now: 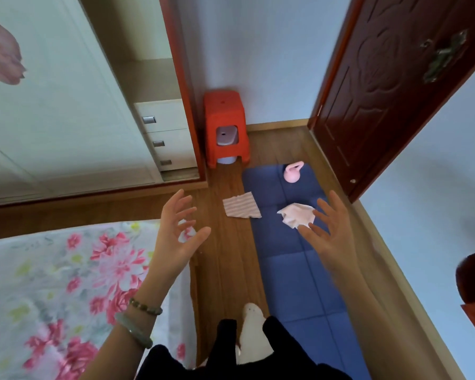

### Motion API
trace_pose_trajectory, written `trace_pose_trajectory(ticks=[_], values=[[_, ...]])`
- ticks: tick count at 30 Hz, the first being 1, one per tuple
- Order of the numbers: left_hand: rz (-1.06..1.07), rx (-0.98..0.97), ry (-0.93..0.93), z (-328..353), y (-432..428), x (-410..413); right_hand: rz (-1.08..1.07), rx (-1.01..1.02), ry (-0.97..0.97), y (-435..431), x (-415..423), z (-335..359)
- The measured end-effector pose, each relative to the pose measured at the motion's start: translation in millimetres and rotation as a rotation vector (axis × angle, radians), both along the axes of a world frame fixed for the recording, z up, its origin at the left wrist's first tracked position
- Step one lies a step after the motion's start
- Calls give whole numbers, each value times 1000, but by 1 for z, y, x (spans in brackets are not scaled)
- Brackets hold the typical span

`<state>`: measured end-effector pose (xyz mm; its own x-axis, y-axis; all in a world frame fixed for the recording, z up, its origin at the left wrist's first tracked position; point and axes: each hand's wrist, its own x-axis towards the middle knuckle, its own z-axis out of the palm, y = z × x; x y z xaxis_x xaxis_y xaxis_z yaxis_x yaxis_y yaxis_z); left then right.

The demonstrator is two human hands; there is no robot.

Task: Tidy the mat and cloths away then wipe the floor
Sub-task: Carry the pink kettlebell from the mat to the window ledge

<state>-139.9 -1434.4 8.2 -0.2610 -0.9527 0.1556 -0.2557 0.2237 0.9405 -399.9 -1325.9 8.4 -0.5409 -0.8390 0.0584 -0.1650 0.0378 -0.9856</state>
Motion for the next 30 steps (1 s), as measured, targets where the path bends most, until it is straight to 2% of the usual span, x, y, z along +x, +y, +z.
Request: trace_pose_trajectory(ticks=[8,16,25,30], values=[[-30,34,25,-13,-141,-55,-1,-7,-16,-139,-55,-19],[-103,62,-13,-13,-287,-144,-89,40,-62,-270,-137,-19],[-161,75,-33,-20,-400,-192,-180,100,-115,-353,-176,-27],[-207,93,16,-27,-462,-207,-254,116,-101,-399,-182,-36]])
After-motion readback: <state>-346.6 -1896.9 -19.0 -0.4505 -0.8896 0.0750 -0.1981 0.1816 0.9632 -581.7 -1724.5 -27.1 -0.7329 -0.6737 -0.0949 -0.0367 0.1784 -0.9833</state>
